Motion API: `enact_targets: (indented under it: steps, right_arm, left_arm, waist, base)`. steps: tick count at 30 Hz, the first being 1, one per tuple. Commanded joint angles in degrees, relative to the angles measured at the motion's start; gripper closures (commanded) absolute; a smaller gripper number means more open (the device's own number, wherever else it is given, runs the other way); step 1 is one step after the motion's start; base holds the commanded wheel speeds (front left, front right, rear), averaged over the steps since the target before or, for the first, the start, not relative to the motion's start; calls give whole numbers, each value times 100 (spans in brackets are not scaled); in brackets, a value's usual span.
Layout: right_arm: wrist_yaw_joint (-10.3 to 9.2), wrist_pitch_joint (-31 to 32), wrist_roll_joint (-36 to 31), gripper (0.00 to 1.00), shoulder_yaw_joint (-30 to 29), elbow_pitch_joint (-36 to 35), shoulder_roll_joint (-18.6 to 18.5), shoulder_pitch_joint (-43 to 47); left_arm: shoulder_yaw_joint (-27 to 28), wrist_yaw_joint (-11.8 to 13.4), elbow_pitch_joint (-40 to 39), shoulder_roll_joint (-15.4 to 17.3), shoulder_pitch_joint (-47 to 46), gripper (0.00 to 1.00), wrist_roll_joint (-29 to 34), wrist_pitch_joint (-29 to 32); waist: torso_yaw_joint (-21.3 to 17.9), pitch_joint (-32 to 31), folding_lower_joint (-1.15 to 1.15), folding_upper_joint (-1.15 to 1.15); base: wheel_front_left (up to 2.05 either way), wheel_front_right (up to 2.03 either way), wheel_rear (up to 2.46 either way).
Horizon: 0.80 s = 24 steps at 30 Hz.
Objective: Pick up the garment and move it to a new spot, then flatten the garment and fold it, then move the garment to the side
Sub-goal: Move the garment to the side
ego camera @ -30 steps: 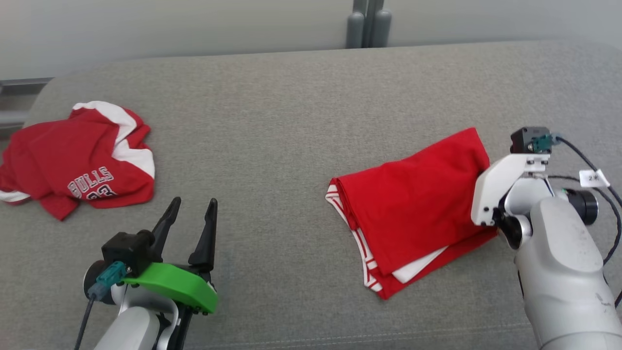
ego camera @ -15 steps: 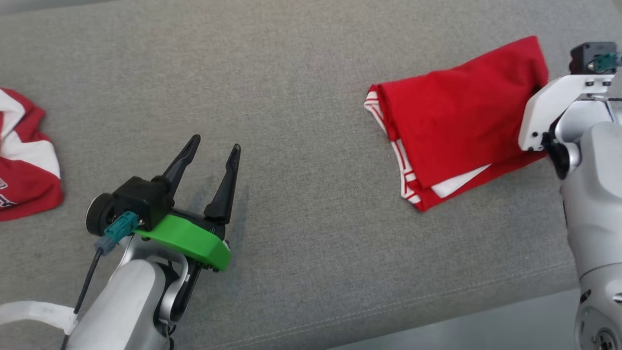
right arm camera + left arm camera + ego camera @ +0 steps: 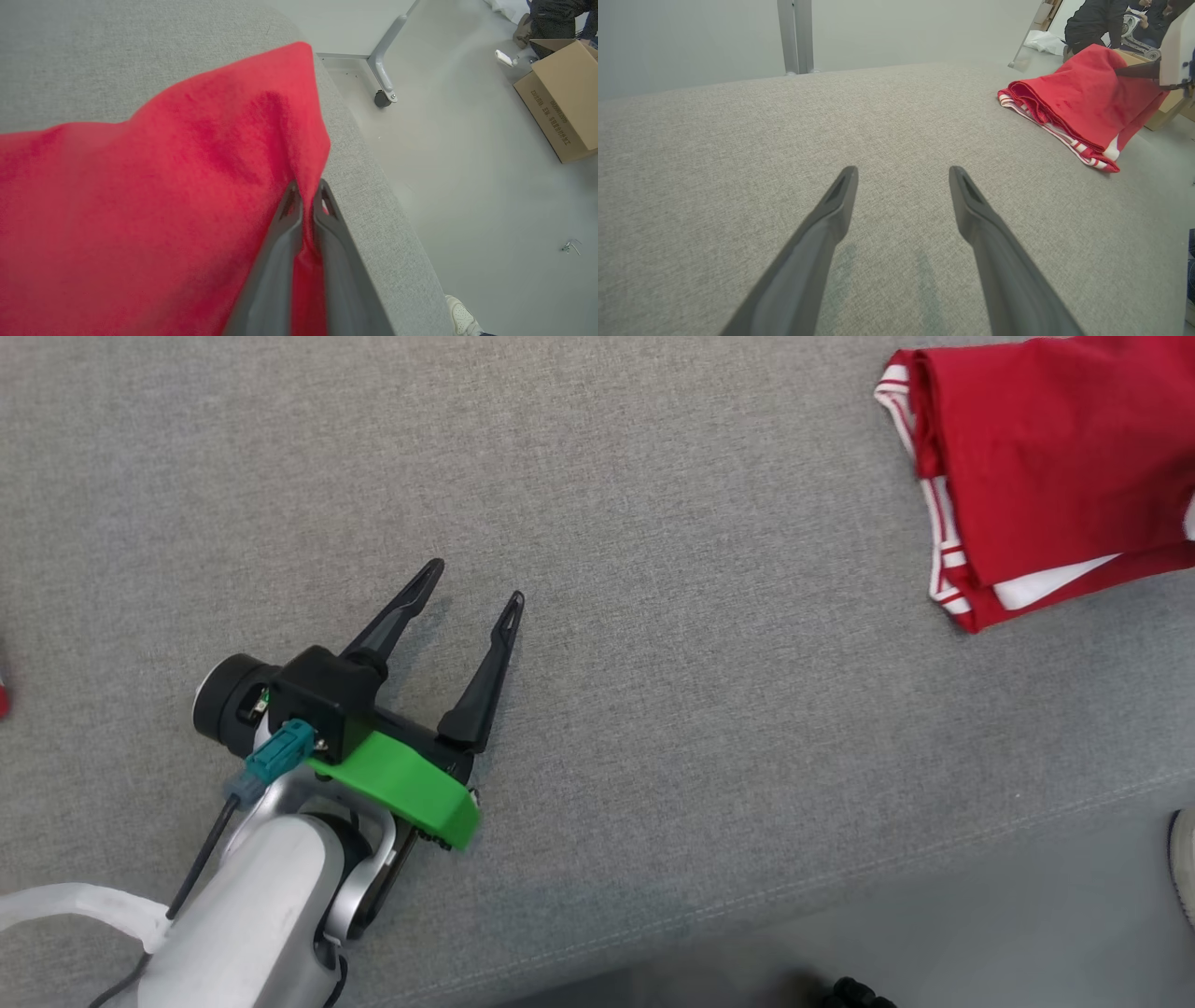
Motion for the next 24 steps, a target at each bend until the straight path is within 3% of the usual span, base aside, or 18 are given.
enact_targets:
  steps: [1, 5, 6, 7, 15, 24]
  right_arm:
    - [-11, -117, -118, 100, -57, 48, -79, -121]
    - [-11, -346, -274, 100, -210, 102, -136, -224]
    - [-11, -427, -371, 55, -251, 102, -156, -243]
    - [-11, -502, -459, 0, -297, 123, -201, -256]
    - [-11, -1294, -1176, 0, -477, 92, -11, -205]
    - [-11, -2284, -749, 0, -349, 533, 424, 40]
  left_arm:
    - [-12, 3, -70, 41, -108, 0, 66, 22]
    - [-82, -3, -178, 46, -161, 0, 111, 89]
    - [-101, -1, -205, 46, -171, 0, 124, 99]
    - [-121, -1, -234, 43, -186, 0, 136, 116]
    - [-172, 21, -174, -51, -199, 0, 96, 27]
    - [-55, 144, 307, -281, 39, 0, -60, -453]
  waist:
    - [137, 181, -1, -1]
    - [222, 274, -1, -1]
    - [243, 297, -1, -1]
    - [266, 327, -1, -1]
    - [397, 234, -1, -1]
    - [651, -597, -1, -1]
  base:
    - [0, 0, 0]
    - [0, 0, 0]
    - [0, 0, 0]
    - [0, 0, 0]
    - [0, 0, 0]
    - [0, 0, 0]
